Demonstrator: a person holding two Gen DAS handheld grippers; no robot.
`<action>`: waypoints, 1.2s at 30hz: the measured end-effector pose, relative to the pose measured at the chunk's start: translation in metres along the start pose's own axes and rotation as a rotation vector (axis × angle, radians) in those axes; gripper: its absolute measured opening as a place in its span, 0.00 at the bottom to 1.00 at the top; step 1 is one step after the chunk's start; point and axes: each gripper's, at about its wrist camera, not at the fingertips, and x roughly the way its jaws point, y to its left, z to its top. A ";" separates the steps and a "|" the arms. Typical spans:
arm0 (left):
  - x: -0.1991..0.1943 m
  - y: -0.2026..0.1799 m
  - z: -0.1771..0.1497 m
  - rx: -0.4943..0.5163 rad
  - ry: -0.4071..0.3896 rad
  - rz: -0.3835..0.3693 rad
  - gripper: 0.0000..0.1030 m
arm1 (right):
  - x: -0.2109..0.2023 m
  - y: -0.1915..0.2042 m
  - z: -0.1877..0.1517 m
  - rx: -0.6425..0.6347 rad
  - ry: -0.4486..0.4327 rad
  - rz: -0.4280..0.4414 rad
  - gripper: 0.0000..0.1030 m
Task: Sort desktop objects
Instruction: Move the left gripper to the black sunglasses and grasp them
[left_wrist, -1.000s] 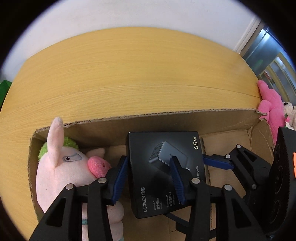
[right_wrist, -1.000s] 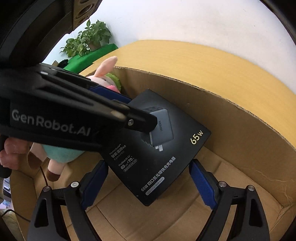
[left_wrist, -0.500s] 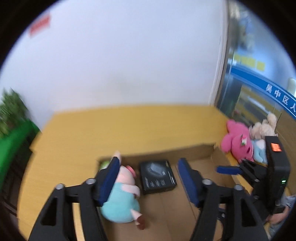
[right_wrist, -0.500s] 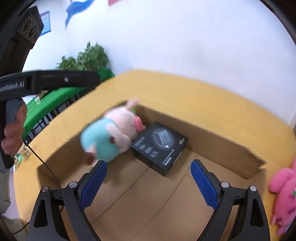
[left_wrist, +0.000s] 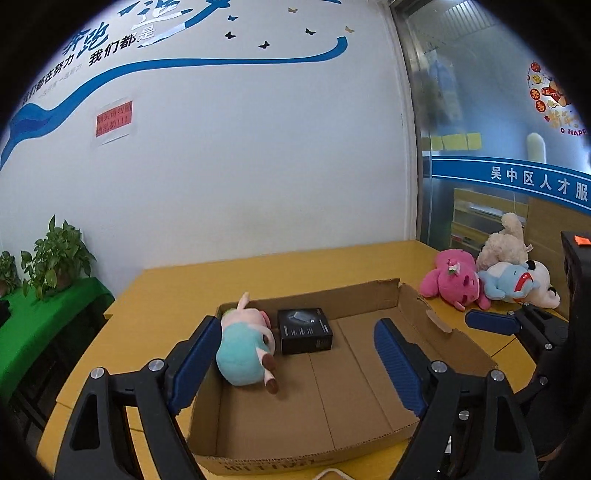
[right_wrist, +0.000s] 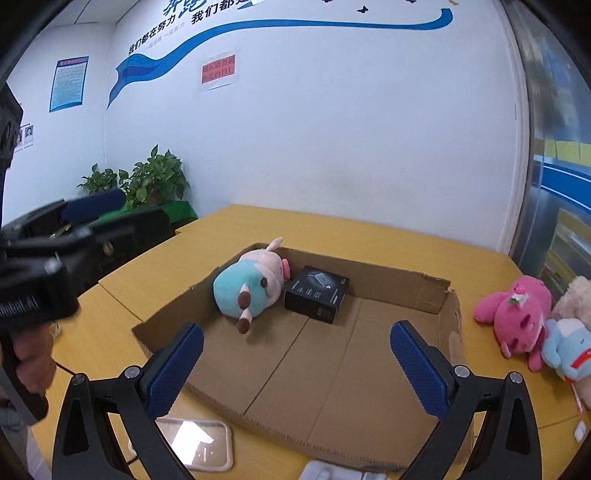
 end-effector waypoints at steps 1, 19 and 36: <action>-0.001 -0.001 -0.004 -0.013 0.005 -0.008 0.80 | -0.002 0.002 -0.005 -0.003 -0.002 -0.010 0.99; 0.000 0.001 -0.036 -0.115 0.048 0.058 0.89 | -0.008 0.001 -0.038 0.014 0.011 -0.039 1.00; 0.011 0.016 -0.066 -0.169 0.174 0.000 0.89 | -0.006 -0.016 -0.062 0.040 0.064 -0.032 1.00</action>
